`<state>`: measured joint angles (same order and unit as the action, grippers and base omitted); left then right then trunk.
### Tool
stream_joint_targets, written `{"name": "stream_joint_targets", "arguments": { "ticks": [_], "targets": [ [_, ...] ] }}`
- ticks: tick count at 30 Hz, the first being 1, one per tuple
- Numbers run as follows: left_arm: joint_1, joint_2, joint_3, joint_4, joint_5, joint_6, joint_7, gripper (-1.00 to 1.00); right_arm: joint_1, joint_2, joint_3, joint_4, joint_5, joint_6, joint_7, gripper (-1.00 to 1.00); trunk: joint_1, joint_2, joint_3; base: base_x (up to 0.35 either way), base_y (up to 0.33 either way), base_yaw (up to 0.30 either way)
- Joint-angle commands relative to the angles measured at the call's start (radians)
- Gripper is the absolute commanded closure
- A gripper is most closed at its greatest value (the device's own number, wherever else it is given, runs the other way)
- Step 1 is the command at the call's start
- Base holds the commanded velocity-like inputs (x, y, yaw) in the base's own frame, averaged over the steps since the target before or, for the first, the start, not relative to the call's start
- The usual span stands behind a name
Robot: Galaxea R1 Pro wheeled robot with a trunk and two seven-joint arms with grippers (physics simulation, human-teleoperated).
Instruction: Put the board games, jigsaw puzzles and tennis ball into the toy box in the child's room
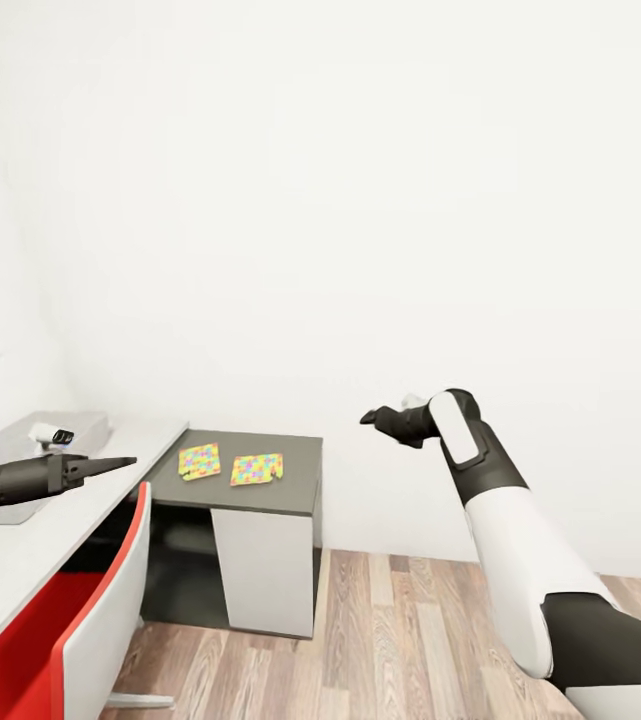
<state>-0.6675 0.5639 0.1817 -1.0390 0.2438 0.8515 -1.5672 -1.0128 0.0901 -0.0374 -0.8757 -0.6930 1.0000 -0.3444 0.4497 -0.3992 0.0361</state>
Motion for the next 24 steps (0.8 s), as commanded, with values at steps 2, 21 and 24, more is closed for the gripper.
{"name": "stream_joint_targets", "arguments": {
  "ticks": [2,21,24],
  "targets": [
    [0.0,0.001,0.0,0.001,0.0,0.011,-0.004,-1.0,0.017,-0.006,-0.009,-0.001,-0.011,0.001,-0.01,-1.0,0.0,-0.001,0.001,-0.079,0.001,-0.268],
    [0.013,0.001,0.0,0.002,0.0,0.009,-0.004,-1.0,0.18,-0.055,-0.045,-0.007,-0.006,-0.067,0.036,-1.0,0.0,-0.001,0.016,-0.04,0.0,-0.267],
    [0.014,0.001,0.0,0.002,-0.001,0.009,-0.004,-1.0,0.21,-0.056,-0.043,-0.01,-0.001,-0.092,0.038,-1.0,0.0,-0.001,0.019,-0.001,0.0,-0.259]
  ]
}}
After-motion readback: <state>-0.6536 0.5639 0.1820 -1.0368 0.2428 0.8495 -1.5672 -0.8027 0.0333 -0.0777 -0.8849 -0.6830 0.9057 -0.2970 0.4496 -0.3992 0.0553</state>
